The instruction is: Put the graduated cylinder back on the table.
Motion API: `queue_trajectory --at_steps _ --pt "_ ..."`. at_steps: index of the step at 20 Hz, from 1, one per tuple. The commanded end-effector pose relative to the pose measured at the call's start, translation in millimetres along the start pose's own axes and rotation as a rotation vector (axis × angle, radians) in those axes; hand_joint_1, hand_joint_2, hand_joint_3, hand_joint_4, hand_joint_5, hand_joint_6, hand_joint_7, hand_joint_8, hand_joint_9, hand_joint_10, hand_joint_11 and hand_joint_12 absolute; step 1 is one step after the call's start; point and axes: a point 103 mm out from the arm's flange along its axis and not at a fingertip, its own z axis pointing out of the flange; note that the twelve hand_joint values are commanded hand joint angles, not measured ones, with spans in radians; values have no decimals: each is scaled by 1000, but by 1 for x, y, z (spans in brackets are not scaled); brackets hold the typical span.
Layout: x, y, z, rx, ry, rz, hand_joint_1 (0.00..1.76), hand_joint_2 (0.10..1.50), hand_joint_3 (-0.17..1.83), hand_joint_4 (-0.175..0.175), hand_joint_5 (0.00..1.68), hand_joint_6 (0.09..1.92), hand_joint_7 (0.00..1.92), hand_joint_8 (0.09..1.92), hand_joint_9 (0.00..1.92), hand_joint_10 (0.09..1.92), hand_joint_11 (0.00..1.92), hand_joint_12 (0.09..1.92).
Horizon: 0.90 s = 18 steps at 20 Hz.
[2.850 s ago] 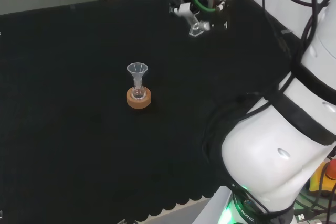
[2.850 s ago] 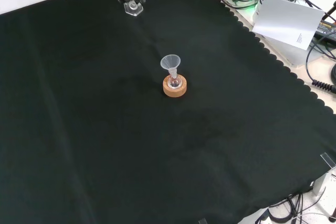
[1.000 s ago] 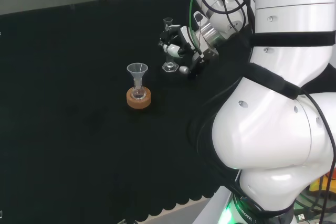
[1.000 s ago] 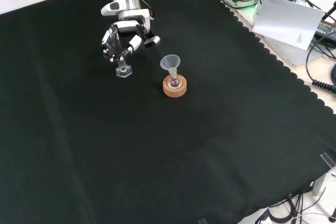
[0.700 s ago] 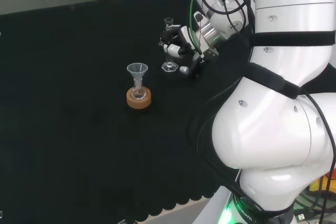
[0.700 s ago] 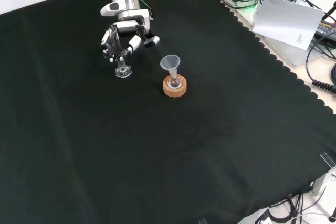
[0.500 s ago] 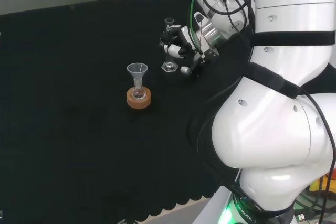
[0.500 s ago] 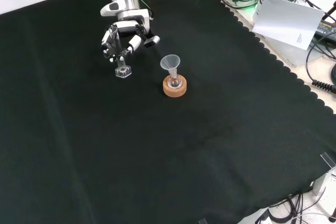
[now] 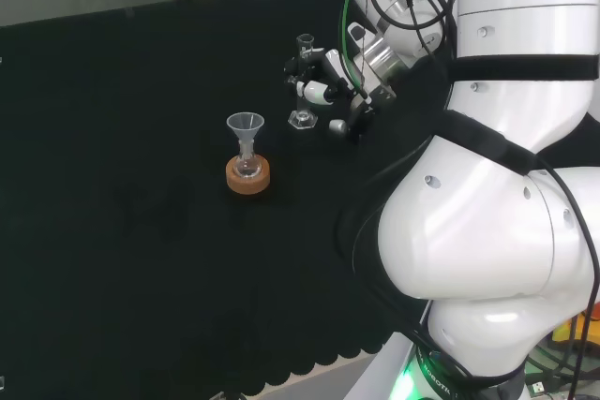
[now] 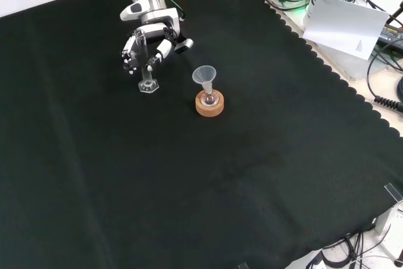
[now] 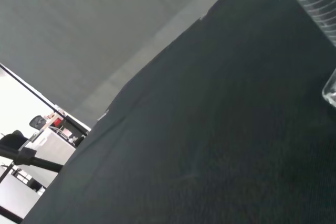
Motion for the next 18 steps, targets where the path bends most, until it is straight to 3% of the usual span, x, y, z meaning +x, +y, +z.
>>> queue_trajectory --at_steps 1,9,18 --pt "1 -2 1 9 -10 7 990 1078 -174 -53 782 641 710 616 1057 87 691 1152" --pt "13 3 -17 -1 -18 3 921 1023 -175 -65 539 616 601 628 945 87 525 1248" --pt "42 -1 -72 -8 -78 -14 850 975 -175 -77 341 378 367 684 730 87 256 1360"
